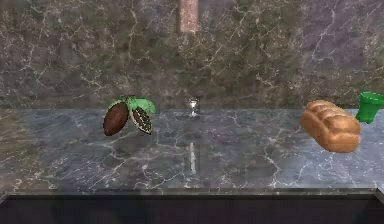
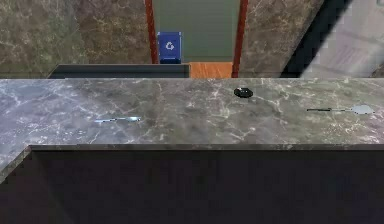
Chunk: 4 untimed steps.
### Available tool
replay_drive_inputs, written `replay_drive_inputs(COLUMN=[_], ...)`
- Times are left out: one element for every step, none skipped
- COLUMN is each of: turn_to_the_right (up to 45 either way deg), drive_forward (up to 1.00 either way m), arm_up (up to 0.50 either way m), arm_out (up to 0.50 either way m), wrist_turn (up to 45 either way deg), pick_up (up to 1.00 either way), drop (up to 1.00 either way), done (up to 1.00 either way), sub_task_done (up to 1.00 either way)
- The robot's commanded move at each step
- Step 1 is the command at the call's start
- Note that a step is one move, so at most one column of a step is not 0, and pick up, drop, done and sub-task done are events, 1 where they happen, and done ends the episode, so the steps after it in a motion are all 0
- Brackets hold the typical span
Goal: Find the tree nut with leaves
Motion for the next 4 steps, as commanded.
replay_drive_inputs(turn_to_the_right=[18.0, 0.0, -36.0, 0.0], drive_forward=[0.00, 0.05, 0.00, 0.00], arm_up=[0.00, 0.00, 0.00, 0.00], arm_out=[0.00, 0.00, 0.00, 0.00], wrist_turn=[0.0, 0.0, 0.0, 0.0], pick_up=[0.00, 0.00, 0.00, 0.00], drop=[0.00, 0.00, 0.00, 0.00], done=[0.00, 0.00, 0.00, 1.00], sub_task_done=[0.00, 0.00, 0.00, 0.00])
